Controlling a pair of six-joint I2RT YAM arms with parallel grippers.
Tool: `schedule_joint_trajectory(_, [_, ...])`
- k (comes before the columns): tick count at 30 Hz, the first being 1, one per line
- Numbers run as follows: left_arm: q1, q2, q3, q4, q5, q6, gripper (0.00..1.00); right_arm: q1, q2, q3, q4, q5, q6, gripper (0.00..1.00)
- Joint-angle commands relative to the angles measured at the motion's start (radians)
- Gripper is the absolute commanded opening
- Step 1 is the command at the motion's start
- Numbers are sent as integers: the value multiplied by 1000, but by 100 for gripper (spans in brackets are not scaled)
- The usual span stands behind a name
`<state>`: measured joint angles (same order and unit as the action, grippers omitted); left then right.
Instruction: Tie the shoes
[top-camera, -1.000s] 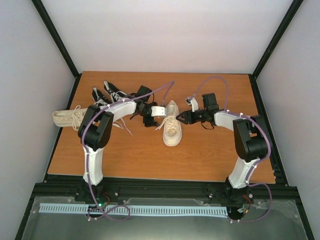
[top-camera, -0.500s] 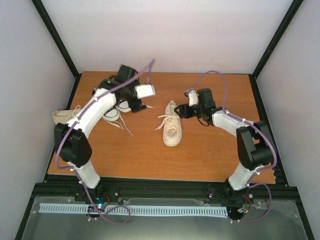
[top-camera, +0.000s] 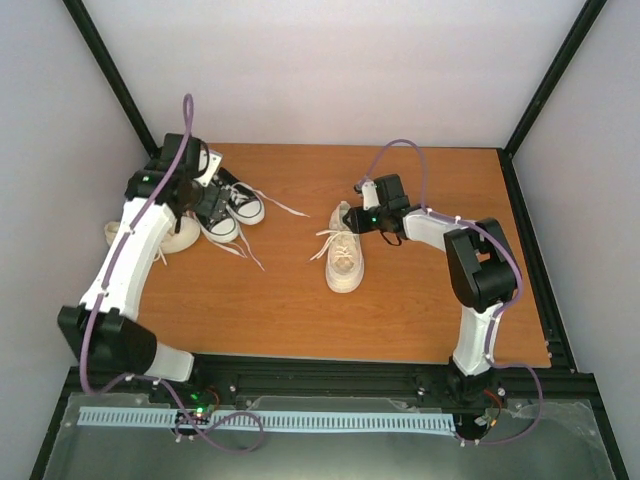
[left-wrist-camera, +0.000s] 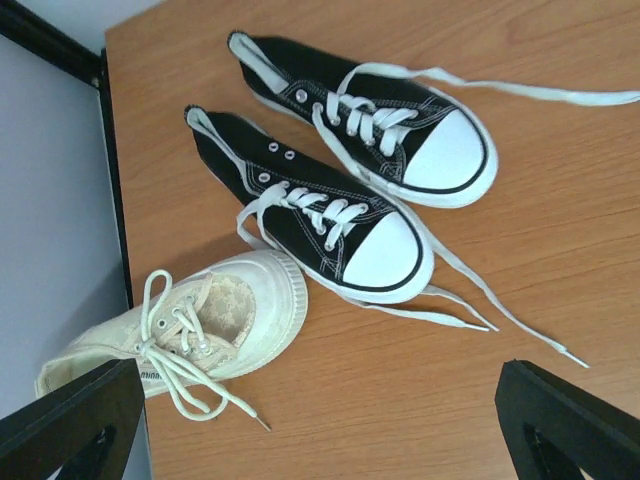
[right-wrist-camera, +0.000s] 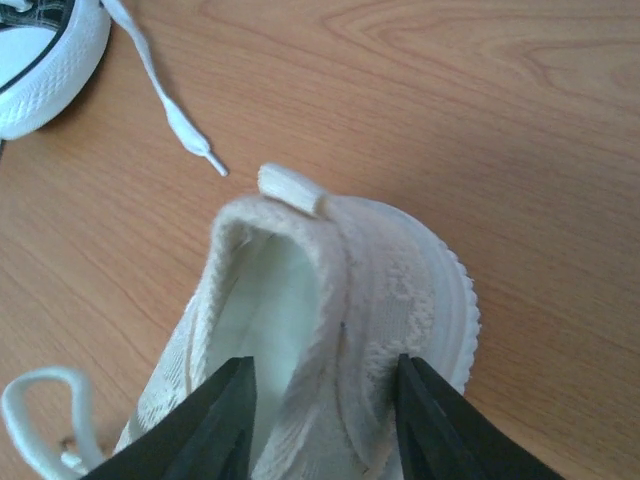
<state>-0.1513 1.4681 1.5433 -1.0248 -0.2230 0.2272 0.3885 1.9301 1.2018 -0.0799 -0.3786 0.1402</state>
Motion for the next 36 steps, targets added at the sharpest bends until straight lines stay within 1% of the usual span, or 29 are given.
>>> schedule_joint_trajectory(1, [1, -110, -50, 60, 98, -11, 100, 15, 2, 20, -33, -14, -20, 37])
schedule_joint_trajectory(2, [1, -113, -60, 54, 135, 0, 100, 15, -3, 18, -37, -10, -23, 37])
schedule_joint_trajectory(5, [1, -99, -93, 47, 232, 32, 100, 15, -4, 22, -53, -11, -38, 28])
schedule_joint_trajectory(6, [0, -92, -101, 51, 268, 45, 100, 15, -5, 22, -59, -8, -38, 26])
schedule_joint_trajectory(8, [0, -78, -114, 70, 317, 38, 100, 15, -9, 17, -72, 13, -30, 27])
schedule_joint_trajectory(11, [-1, -65, -128, 118, 378, 3, 100, 15, -41, -13, -60, 59, 5, 40])
schedule_joint_trajectory(14, [-1, -56, -159, 186, 398, -18, 100, 15, -88, -32, -38, 68, 40, 45])
schedule_joint_trajectory(19, [-1, 0, -226, 275, 309, 14, 100, 3, -198, -41, -33, 86, 54, 60])
schedule_joint_trajectory(21, [1, 8, -272, 332, 277, 17, 100, -24, -260, -56, -39, 112, 54, 65])
schedule_joint_trajectory(24, [1, -3, -381, 475, 204, 5, 100, -117, -375, -124, -43, 124, 60, 72])
schedule_joint_trajectory(26, [3, -12, -463, 604, 140, -15, 100, -218, -458, -196, -42, 125, 65, 82])
schedule_joint_trajectory(28, [8, -22, -539, 715, 113, -34, 100, -318, -544, -284, -36, 121, 77, 99])
schedule_joint_trajectory(30, [9, -34, -606, 815, 109, -55, 100, -415, -627, -376, -19, 123, 94, 100])
schedule_joint_trajectory(32, [10, -52, -672, 908, 106, -75, 100, -485, -706, -470, 9, 146, 104, 100])
schedule_joint_trajectory(36, [12, -82, -777, 1061, 68, -112, 100, -550, -865, -637, 96, 217, 108, 100])
